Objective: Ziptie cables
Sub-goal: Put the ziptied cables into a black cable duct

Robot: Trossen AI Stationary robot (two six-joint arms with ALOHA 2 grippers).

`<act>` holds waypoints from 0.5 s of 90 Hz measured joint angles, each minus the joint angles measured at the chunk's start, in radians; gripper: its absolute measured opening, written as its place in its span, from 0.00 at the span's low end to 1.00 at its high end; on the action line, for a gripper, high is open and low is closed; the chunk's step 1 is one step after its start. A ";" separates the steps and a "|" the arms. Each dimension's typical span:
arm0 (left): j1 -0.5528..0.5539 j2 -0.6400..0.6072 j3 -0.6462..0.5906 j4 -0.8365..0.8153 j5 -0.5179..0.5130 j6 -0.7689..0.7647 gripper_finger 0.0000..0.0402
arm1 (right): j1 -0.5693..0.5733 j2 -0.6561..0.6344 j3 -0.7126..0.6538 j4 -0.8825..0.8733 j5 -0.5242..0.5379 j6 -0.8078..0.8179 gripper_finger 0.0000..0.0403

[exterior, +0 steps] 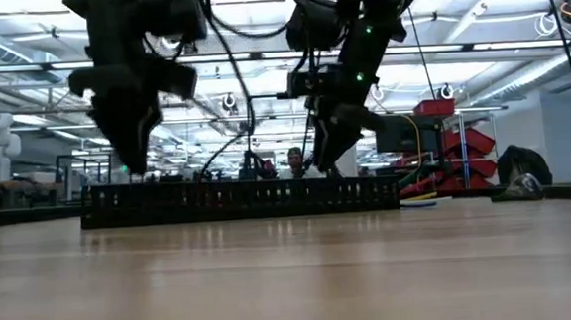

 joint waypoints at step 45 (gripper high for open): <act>-0.193 -0.158 -0.254 0.518 -0.326 -0.140 0.36 | 0.044 -0.344 -0.441 0.614 -0.070 0.213 0.35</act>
